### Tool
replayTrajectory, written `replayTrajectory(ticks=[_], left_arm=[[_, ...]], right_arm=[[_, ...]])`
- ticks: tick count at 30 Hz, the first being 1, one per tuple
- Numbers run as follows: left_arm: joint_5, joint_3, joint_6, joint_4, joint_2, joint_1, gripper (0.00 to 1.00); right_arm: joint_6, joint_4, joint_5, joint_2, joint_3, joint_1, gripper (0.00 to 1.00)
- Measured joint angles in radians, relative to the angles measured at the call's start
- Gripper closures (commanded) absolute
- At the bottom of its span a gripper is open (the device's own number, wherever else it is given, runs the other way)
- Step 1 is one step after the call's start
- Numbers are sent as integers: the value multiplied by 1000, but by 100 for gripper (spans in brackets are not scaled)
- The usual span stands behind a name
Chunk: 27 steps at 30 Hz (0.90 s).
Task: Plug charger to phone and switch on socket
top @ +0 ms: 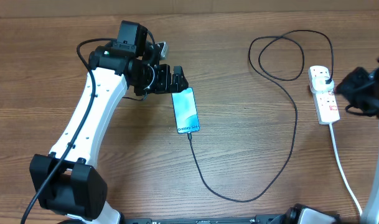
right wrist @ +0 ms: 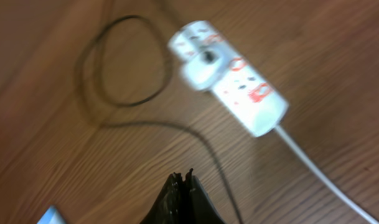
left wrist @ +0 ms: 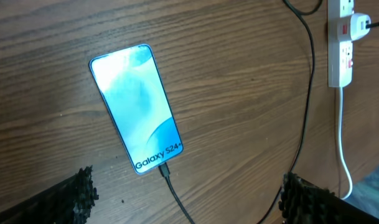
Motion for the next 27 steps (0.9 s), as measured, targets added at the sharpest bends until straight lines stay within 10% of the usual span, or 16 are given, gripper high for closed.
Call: replayTrajectory(ticks=[18, 21, 22, 27], left_arm=[[-122, -11, 43, -174, -561, 0, 0], [-137, -49, 46, -172, -676, 0, 0], [-141, -60, 47, -171, -705, 0, 0], [-189, -85, 45, -173, -797, 0, 0]], right_arm=[[-207, -239, -242, -468, 2, 434, 92], [-205, -278, -245, -493, 2, 447, 49], [-209, -286, -246, -497, 2, 448, 5], [-214, -314, -247, -503, 2, 448, 0]])
